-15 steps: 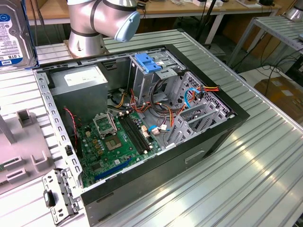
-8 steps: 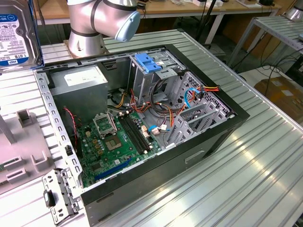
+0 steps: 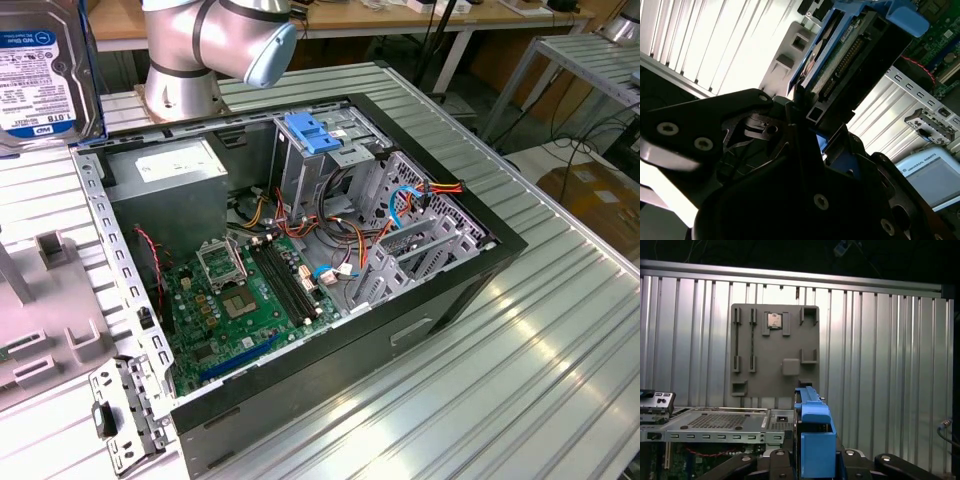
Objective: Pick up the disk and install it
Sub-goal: 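Pick up the disk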
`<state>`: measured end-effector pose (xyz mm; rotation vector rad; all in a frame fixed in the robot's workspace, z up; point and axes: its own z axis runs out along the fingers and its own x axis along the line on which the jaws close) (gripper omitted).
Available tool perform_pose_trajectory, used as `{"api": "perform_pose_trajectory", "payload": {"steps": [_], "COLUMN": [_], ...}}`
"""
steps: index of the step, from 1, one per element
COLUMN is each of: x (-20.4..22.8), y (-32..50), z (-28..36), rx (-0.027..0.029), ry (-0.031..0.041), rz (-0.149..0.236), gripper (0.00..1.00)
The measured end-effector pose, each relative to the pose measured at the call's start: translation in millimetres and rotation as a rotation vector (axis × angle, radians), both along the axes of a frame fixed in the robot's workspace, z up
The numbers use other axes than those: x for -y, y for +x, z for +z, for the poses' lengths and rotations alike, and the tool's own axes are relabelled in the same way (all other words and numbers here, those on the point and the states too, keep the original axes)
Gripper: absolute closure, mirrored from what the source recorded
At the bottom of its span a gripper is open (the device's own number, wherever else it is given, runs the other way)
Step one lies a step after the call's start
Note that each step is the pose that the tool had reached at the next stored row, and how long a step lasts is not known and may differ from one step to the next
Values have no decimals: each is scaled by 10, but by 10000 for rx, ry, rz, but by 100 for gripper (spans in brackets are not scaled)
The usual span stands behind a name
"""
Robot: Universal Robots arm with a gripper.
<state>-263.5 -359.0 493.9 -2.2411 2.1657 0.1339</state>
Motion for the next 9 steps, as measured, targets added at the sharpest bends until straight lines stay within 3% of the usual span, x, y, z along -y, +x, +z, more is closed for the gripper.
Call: {"api": "perform_pose_trajectory", "payload": {"steps": [9], "x": [20], "y": [146], "z": [-6], "rx": [0], "ry": [0], "rz": [0], "gripper": [63]}}
